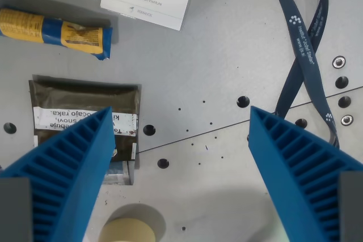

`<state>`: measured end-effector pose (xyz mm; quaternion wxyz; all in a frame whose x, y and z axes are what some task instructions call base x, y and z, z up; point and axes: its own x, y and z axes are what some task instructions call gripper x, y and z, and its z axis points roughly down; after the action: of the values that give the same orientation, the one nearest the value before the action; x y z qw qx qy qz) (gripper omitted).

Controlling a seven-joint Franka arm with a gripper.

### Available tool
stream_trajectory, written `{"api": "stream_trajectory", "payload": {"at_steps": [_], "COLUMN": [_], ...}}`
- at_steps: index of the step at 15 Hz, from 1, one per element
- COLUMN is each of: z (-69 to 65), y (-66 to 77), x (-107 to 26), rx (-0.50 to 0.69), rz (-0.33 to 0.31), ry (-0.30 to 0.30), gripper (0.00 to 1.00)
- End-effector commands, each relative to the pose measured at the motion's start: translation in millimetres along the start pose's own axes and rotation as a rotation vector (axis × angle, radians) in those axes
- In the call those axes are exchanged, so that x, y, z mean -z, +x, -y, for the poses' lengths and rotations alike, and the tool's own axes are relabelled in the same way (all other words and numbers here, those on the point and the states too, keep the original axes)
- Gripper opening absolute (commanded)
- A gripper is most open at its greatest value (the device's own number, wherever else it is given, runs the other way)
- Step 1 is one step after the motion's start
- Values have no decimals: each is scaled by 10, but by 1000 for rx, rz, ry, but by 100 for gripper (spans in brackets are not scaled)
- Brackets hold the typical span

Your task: Move above the blue bag

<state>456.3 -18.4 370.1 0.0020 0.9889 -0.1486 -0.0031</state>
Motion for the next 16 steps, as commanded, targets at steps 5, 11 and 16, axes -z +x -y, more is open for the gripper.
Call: {"api": "stream_trajectory", "payload": {"at_steps": [5,11,16], "z": [2,41,132], "y": [-3,-1,-2], "x": [17,-44,-186], "rx": [12,126,287], "rz": [-5,-9,-32], "ry": [2,7,20], "gripper": [100,100,100]}}
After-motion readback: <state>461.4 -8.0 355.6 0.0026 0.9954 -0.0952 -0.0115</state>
